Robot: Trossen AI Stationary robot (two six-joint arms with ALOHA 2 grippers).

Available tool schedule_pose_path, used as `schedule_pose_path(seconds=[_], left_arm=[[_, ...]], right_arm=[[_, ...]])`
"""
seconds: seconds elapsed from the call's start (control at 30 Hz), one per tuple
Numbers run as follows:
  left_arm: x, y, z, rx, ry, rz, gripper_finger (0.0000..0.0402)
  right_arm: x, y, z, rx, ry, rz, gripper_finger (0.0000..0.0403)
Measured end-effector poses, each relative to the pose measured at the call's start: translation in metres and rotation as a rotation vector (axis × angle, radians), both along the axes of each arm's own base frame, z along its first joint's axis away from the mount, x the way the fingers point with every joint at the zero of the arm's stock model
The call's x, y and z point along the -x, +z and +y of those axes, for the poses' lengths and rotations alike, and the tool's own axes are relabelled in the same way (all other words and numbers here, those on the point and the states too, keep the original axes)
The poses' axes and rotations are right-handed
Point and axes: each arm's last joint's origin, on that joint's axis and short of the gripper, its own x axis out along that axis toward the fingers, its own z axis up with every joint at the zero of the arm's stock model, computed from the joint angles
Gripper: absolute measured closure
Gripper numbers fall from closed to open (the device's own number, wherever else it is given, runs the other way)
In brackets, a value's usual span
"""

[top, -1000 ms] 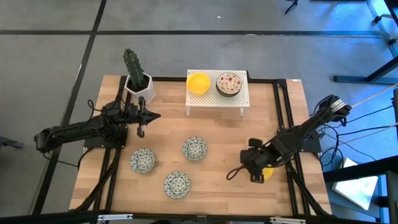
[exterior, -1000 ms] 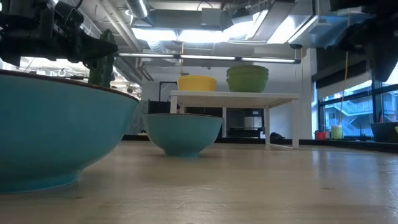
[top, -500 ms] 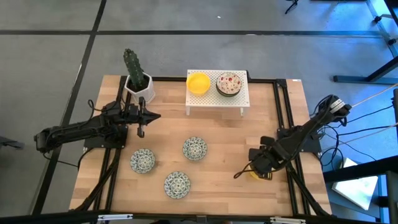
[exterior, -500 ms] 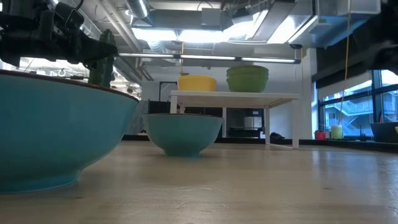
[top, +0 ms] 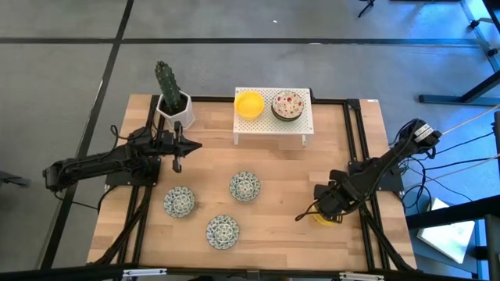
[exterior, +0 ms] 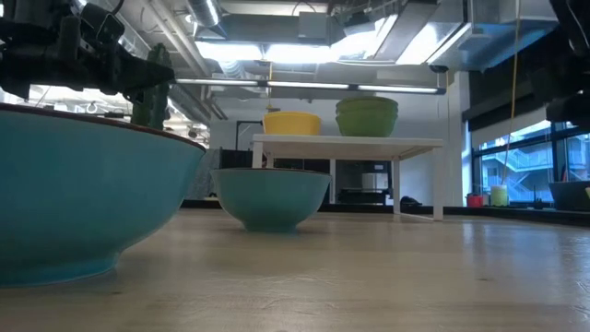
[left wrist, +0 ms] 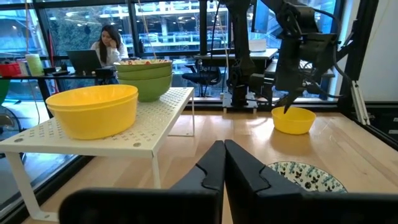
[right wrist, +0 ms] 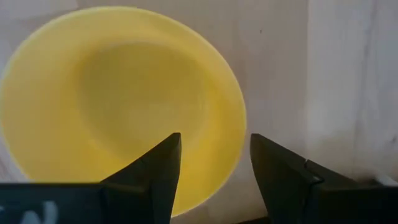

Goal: Pick & Place Mini bowls
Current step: Stack the yellow bowl on top of the yellow bowl on the shelf

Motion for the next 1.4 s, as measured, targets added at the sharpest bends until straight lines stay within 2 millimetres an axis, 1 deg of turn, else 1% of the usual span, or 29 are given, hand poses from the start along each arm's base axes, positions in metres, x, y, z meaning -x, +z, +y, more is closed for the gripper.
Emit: schedule_pose_path(seconds=[0.23,0.3,0.33,0.4,0.47,0.53,0.57,0.73,0.9,1.07,1.23,1.4], left_arm=[[0.0,0.0,0.0,0.0,0.0,0.0,0.0396],[0.0,0.0,0.0,0.0,0.0,0.0,0.0398],[0.0,0.0,0.0,0.0,0.0,0.0,0.0399],[0.0,0.0,0.0,0.0,0.0,-0.001,0.04],[0.0,0.0,0.0,-0.002,0.0,-0.005,0.0399],[0.0,0.001,0.0,-0.004,0.0,-0.014,0.0397],[0.0,0.002,0.0,-0.005,0.0,-0.016,0.0395],[0.0,0.002,0.0,0.003,0.0,-0.017,0.0395],[0.0,0.002,0.0,0.005,0.0,-0.017,0.04],[0.0,0.002,0.0,0.011,0.0,-0.018,0.0395],[0.0,0.002,0.0,0.012,0.0,-0.017,0.0396],[0.0,0.002,0.0,0.012,-0.001,-0.018,0.04]], right_arm=[[0.001,-0.019,-0.001,-0.033,-0.004,-0.043,0.0211],[0.002,-0.022,-0.002,-0.037,-0.013,-0.048,0.0221],[0.002,-0.023,-0.002,-0.037,-0.018,-0.049,0.0232],[0.002,-0.023,-0.002,-0.037,-0.018,-0.052,0.0265],[0.002,-0.023,-0.002,-0.034,-0.014,-0.055,0.0311],[0.001,-0.023,-0.002,-0.036,-0.005,-0.06,0.0367],[0.001,-0.022,-0.001,-0.043,0.001,-0.065,0.0383],[-0.005,-0.019,-0.002,-0.064,-0.021,-0.086,0.0391],[-0.026,0.006,-0.001,-0.055,0.028,-0.196,0.0397],[-0.049,0.045,-0.003,-0.041,0.076,-0.318,0.0399],[-0.068,0.086,-0.011,-0.003,0.08,-0.455,0.04],[-0.082,0.121,-0.025,-0.031,0.043,-0.549,0.0401]])
